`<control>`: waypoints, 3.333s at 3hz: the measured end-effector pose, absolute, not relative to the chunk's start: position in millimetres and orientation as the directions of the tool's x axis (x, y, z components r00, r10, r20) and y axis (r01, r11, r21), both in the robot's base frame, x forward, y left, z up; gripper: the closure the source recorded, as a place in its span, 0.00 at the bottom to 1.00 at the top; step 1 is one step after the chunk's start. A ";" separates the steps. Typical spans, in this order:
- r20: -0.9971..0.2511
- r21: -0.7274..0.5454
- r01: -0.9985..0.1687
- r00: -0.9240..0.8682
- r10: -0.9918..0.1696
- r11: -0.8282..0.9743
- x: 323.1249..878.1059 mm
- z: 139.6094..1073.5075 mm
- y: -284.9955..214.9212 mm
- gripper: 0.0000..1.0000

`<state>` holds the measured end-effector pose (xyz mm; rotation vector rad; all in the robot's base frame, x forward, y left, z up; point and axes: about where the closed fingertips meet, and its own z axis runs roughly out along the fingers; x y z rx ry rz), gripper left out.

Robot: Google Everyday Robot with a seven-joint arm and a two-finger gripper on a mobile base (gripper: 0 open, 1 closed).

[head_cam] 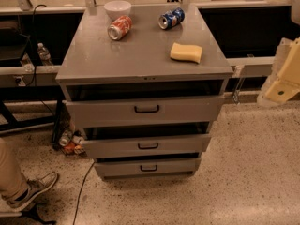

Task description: Open top drawer

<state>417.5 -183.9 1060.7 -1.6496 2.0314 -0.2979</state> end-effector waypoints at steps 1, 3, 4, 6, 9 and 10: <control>-0.243 -0.480 -0.845 -0.130 -0.961 0.236 415.2 1065.3 -180.5 0.00; -0.362 -0.416 -0.878 -0.080 -0.929 0.238 441.9 989.5 -181.7 0.00; -0.443 -0.365 -0.893 -0.084 -0.893 0.265 457.1 945.3 -185.4 0.00; -0.552 -0.314 -0.896 -0.096 -0.828 0.313 478.8 887.7 -189.6 0.00; -0.472 -0.386 -0.911 0.058 -0.879 0.147 545.5 771.8 -191.2 0.00; -0.413 -0.415 -0.906 0.110 -0.904 0.080 576.3 720.0 -191.6 0.00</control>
Offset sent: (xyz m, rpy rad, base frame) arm 0.0304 0.0043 -0.0732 0.1036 0.0258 0.0779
